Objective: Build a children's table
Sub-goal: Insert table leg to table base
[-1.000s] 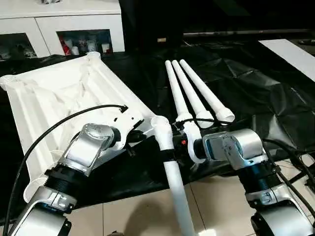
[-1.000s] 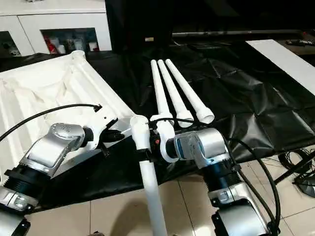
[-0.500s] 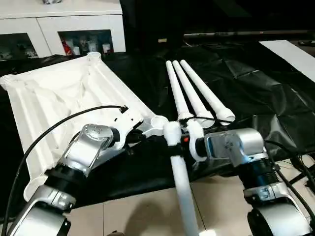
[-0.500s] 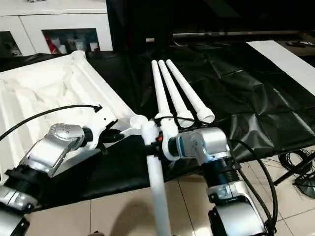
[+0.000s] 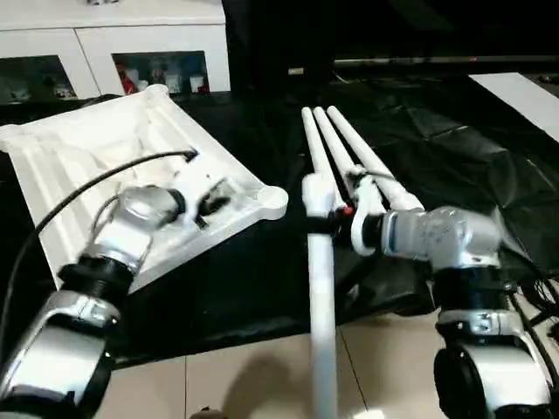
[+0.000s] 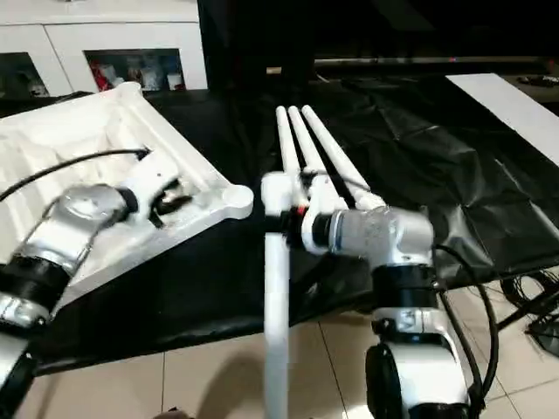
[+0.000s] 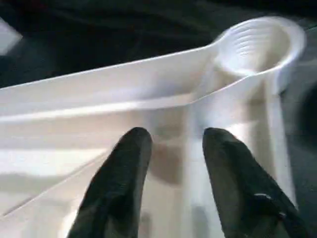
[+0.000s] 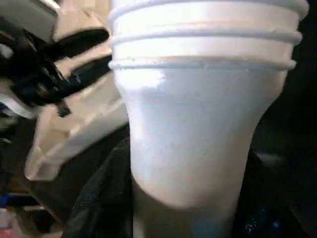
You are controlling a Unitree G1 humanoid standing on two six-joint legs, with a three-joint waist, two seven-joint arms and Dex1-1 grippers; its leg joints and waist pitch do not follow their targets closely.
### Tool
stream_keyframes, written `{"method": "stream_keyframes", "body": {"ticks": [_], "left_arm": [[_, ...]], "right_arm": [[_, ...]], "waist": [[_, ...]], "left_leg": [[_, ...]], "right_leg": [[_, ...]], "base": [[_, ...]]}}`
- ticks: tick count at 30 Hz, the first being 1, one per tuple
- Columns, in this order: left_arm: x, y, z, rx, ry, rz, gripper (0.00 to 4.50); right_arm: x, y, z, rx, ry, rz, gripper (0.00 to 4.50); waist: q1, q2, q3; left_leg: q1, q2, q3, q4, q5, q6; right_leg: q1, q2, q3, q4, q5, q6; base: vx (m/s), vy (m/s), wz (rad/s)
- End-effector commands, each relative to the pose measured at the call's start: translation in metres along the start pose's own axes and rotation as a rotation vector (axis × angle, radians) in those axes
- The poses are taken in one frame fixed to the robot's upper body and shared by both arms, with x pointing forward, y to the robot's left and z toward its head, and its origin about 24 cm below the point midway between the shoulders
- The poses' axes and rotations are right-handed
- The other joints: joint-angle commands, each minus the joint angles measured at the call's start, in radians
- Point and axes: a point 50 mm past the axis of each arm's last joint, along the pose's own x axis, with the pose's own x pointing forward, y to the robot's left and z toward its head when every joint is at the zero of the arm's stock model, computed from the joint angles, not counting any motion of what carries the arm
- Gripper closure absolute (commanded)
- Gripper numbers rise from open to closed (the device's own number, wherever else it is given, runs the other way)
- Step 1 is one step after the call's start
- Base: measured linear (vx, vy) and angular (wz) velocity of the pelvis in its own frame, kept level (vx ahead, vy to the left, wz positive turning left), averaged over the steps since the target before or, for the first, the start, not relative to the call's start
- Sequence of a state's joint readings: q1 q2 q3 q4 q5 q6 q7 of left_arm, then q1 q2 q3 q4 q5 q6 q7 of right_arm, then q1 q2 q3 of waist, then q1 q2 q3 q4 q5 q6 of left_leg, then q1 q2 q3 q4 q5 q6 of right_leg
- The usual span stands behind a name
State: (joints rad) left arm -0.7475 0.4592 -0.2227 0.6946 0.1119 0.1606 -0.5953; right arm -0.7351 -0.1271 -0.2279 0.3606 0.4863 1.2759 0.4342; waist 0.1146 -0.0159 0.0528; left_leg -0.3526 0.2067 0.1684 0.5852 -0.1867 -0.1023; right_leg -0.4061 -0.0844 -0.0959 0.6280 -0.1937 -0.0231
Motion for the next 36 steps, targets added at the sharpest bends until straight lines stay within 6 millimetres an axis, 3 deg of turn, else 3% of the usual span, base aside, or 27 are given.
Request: {"method": "stream_keyframes", "body": {"ticks": [1,4,5,7,10,14,17,18,20,21,22,27,29,36], "left_arm": [[-0.002,0.007,0.016,0.008,-0.100,0.042,2.10],[-0.006,0.007,0.030,-0.068,-0.231,0.038,2.08],[-0.012,0.006,0.039,-0.167,-0.322,0.029,2.08],[-0.015,0.006,0.042,-0.207,-0.360,0.030,2.08],[-0.032,0.021,0.046,-0.307,-0.460,0.125,2.08],[-0.051,0.044,0.053,-0.417,-0.534,0.246,2.08],[-0.060,0.045,0.067,-0.508,-0.598,0.209,1.92],[-0.060,0.029,0.082,-0.506,-0.616,0.061,1.82],[-0.059,0.010,0.090,-0.458,-0.604,-0.074,1.76],[-0.057,0.003,0.091,-0.412,-0.590,-0.103,1.70],[-0.055,-0.006,0.092,-0.364,-0.579,-0.144,1.56],[-0.046,-0.036,0.090,-0.342,-0.517,-0.320,1.19],[-0.043,-0.045,0.090,-0.352,-0.483,-0.388,0.97],[-0.037,-0.060,0.077,-0.368,-0.329,-0.494,0.52]], "right_arm": [[-0.006,0.006,0.011,0.032,-0.045,0.040,2.59],[-0.014,0.007,0.022,0.083,-0.108,0.073,2.59],[-0.023,0.006,0.032,0.111,-0.168,0.089,2.59],[-0.028,0.005,0.037,0.120,-0.197,0.090,2.59],[-0.053,-0.003,0.055,0.096,-0.299,0.001,2.59],[-0.078,-0.009,0.077,0.140,-0.459,-0.022,2.59],[-0.088,-0.011,0.090,0.176,-0.607,-0.049,2.59],[-0.091,-0.010,0.100,0.242,-0.732,-0.009,2.59],[-0.091,-0.008,0.105,0.305,-0.791,0.020,2.59],[-0.090,-0.009,0.106,0.317,-0.797,0.018,2.59],[-0.088,-0.009,0.106,0.321,-0.802,0.011,2.59],[-0.075,-0.004,0.104,0.332,-0.802,-0.001,2.59],[-0.069,0.002,0.103,0.318,-0.794,0.010,2.59],[-0.063,0.008,0.103,0.312,-0.790,0.011,2.59]], "waist": [[0.006,0.007,-0.078],[0.010,0.009,-0.078],[0.013,0.010,-0.077],[0.017,0.006,-0.077],[0.017,0.014,-0.075],[0.016,0.011,-0.075],[0.011,0.010,-0.072],[0.012,0.011,-0.071],[0.011,0.011,-0.073],[0.010,0.011,-0.072],[0.009,0.004,-0.070],[0.006,0.008,-0.074],[0.001,0.003,-0.075],[-0.001,0.010,-0.074]], "left_leg": [[0.001,0.017,-0.005,-0.062,-0.060,-0.042],[0.004,0.019,-0.001,-0.060,-0.071,-0.046],[0.004,0.020,0.000,-0.060,-0.071,-0.049],[0.002,0.018,0.002,-0.057,-0.066,-0.044],[0.001,0.015,0.001,-0.059,-0.085,-0.050],[0.001,0.011,0.002,-0.057,-0.090,-0.053],[0.003,0.013,0.005,-0.057,-0.097,-0.053],[0.002,0.011,0.004,-0.058,-0.098,-0.047],[0.003,0.014,0.006,-0.059,-0.100,-0.041],[0.002,0.012,0.006,-0.058,-0.097,-0.036],[0.000,0.010,0.008,-0.058,-0.089,-0.026],[-0.004,0.008,0.007,-0.057,-0.047,-0.024],[-0.004,0.007,0.008,-0.057,-0.040,-0.024],[-0.002,0.007,0.008,-0.056,-0.039,-0.029]], "right_leg": [[0.070,-0.063,0.059,-0.055,0.004,-0.165],[0.067,-0.065,0.059,-0.053,0.007,-0.196],[0.067,-0.067,0.059,-0.050,0.012,-0.207],[0.067,-0.066,0.058,-0.050,0.024,-0.223],[0.069,-0.062,0.058,-0.054,-0.016,-0.198],[0.069,-0.057,0.057,-0.058,-0.057,-0.164],[0.063,-0.058,0.055,-0.059,-0.078,-0.181],[0.064,-0.057,0.054,-0.061,-0.084,-0.182],[0.059,-0.060,0.054,-0.056,-0.091,-0.193],[0.059,-0.055,0.053,-0.057,-0.086,-0.194],[0.060,-0.051,0.052,-0.060,-0.079,-0.188],[0.065,-0.051,0.054,-0.055,-0.046,-0.161],[0.064,-0.048,0.053,-0.054,-0.032,-0.165],[0.064,-0.047,0.055,-0.053,-0.021,-0.160]], "base": [[0.000,0.000,0.00],[0.000,0.000,0.00],[0.000,0.000,0.00],[0.000,0.000,0.00],[0.000,0.000,0.00],[0.000,0.000,0.00],[0.000,0.000,0.00],[0.000,0.000,0.00],[0.000,0.000,0.00],[0.000,0.000,0.00],[0.000,0.000,0.00],[0.000,0.000,0.00],[0.000,0.000,0.00],[0.000,0.000,0.00]]}}
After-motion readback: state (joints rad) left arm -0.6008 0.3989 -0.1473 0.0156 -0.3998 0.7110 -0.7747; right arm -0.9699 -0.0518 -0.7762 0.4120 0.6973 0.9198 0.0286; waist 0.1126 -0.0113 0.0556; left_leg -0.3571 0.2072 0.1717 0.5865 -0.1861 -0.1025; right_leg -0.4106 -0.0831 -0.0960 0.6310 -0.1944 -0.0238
